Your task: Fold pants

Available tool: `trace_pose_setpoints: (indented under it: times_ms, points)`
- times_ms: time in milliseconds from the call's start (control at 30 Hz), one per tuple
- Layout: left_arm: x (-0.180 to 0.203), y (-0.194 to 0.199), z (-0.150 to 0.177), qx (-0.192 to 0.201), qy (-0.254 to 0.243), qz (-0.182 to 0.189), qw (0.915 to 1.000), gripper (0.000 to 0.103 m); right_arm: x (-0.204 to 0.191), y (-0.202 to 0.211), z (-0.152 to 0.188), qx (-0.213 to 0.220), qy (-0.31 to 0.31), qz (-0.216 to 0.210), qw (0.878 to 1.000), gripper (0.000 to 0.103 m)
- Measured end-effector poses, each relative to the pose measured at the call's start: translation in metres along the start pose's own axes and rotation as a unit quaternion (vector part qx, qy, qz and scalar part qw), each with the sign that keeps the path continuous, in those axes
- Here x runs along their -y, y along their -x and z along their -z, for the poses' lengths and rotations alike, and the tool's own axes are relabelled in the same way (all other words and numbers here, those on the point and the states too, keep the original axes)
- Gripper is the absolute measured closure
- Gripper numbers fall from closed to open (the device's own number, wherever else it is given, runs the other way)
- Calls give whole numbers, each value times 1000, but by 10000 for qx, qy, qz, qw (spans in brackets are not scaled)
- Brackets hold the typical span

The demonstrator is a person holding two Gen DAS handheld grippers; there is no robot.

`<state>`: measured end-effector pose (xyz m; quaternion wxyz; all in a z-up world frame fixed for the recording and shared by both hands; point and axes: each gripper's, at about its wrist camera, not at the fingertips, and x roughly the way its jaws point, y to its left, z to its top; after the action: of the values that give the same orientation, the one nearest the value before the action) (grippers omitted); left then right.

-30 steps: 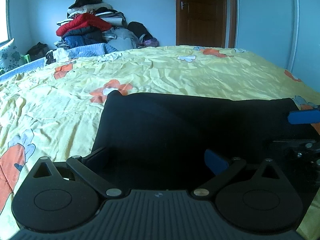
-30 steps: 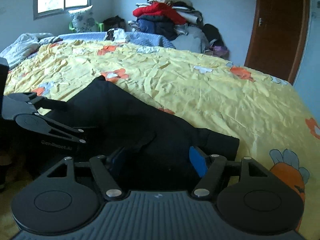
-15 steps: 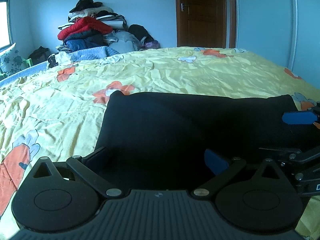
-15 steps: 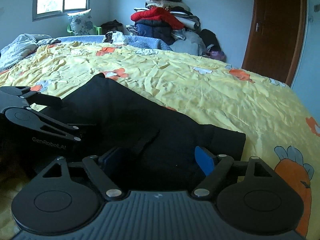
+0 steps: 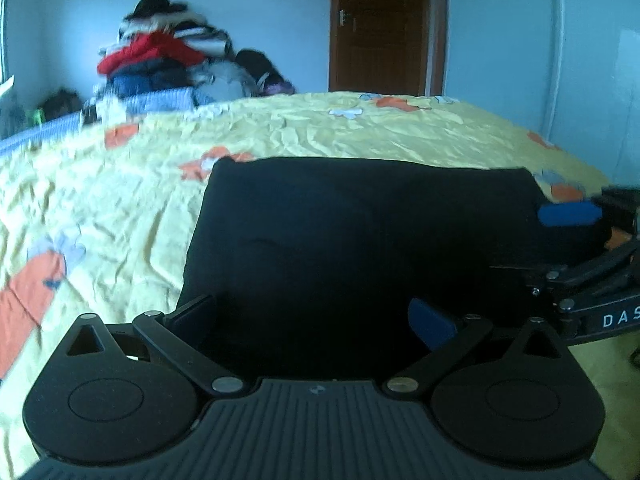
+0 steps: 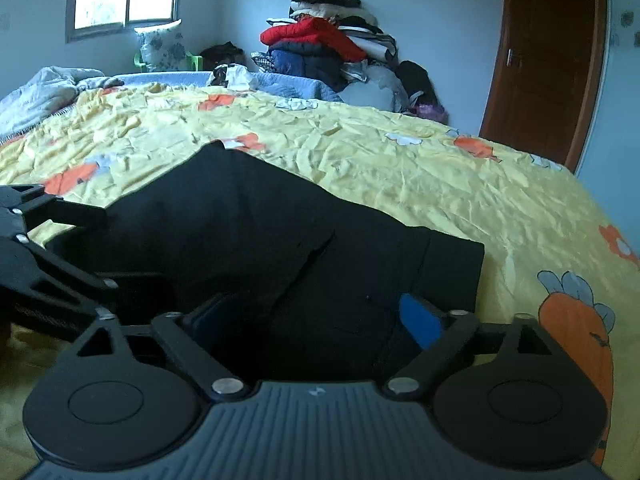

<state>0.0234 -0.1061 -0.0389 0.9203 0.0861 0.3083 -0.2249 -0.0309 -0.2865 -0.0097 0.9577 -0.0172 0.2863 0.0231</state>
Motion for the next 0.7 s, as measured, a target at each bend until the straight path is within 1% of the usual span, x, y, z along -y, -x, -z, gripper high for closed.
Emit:
trace_pose_setpoints:
  times_ms: [100,233,300,367,400,500,533,600,700]
  points:
    - [-7,12,1,-40,106,6,9999,0,-1,5,-5,-43,-149,37,9999,8]
    - [-12,31,16,5,-61,-85,9999,0,-4,20,-2,56,-336,77,9994,8]
    - [-18,37,22,-143,-29,-23,9999,0,-4,26,2,78,-442,35,9990,8]
    - [-26,39,29,-402,97,78,9991,0,-7,31,6,74,-452,43,9989,8]
    - [-30,39,32,-512,157,70,9985,1,-9,34,7,82,-432,64,9990,8]
    - [-37,50,35,-382,297,70,9988,1,-13,43,8,127,-483,56,9987,8]
    - [-38,52,34,-353,380,134,9986,1,-13,46,9,128,-558,33,9984,7]
    - [-40,55,30,-313,602,303,9972,1,-13,48,10,99,-735,14,9972,3]
    - [-36,57,29,-281,777,461,9955,1,-19,52,10,23,-836,176,9963,2]
